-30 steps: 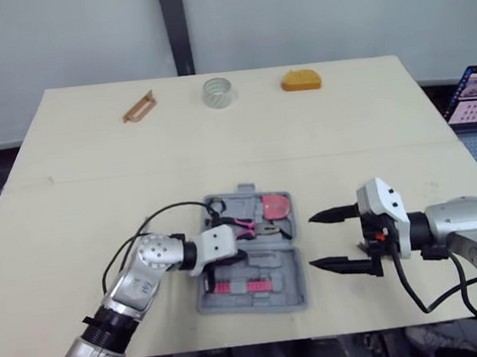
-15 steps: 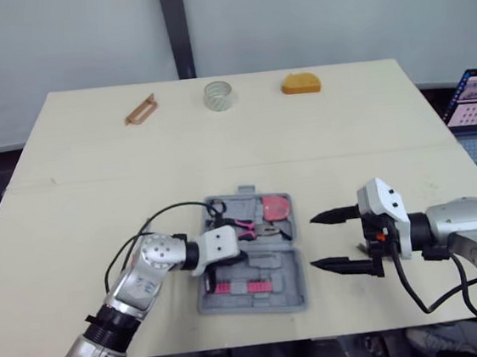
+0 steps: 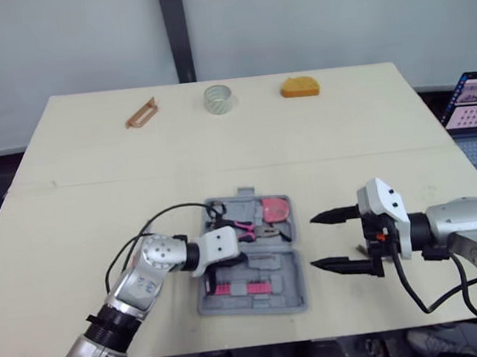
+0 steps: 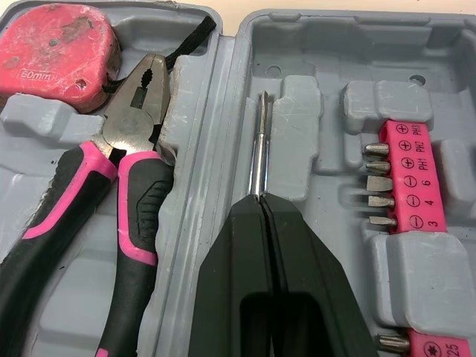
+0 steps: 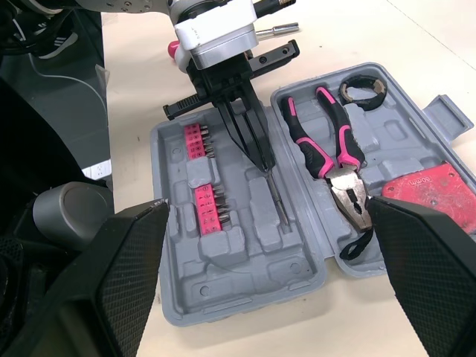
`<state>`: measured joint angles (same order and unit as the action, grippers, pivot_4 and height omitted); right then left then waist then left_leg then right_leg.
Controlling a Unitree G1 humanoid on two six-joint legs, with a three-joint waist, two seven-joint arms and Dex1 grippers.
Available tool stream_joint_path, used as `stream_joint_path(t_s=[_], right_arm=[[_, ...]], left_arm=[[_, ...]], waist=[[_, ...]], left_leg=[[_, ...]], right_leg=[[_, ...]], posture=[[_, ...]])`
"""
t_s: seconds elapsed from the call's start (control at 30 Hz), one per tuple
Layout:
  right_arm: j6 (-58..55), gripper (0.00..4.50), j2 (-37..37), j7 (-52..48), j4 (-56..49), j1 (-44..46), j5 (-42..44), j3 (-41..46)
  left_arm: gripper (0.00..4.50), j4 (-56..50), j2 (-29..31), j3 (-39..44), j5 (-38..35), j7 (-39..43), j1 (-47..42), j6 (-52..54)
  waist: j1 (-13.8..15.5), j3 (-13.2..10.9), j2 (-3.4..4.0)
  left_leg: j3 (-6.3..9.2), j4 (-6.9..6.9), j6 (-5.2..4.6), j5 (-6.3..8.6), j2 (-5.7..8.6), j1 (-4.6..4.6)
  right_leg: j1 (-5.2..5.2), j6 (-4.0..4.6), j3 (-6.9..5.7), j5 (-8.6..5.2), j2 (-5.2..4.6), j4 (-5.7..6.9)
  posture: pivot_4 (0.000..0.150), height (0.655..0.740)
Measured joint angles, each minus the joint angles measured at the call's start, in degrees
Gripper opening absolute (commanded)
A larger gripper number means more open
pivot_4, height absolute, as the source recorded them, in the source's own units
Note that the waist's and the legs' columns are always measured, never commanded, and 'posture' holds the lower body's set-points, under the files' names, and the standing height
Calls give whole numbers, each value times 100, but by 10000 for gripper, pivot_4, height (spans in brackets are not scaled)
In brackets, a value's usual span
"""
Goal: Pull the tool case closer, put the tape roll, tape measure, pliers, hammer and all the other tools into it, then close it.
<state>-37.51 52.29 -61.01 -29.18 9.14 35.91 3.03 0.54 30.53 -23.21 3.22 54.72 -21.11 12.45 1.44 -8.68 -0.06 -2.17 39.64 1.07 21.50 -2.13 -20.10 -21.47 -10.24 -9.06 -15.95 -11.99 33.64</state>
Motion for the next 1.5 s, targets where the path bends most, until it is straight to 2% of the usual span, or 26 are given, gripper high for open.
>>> stream_joint_path(t_s=[1.5], right_arm=[[83,45000,5,-4,8,-7,-66,1]], left_arm=[[384,59,-10,-142,82,40,-82,139]], waist=[[0,47,13]], left_leg=[[-1,-11,0,0,0,5]], right_leg=[[7,0,-1,0,1,-14]], posture=[[1500,7400]])
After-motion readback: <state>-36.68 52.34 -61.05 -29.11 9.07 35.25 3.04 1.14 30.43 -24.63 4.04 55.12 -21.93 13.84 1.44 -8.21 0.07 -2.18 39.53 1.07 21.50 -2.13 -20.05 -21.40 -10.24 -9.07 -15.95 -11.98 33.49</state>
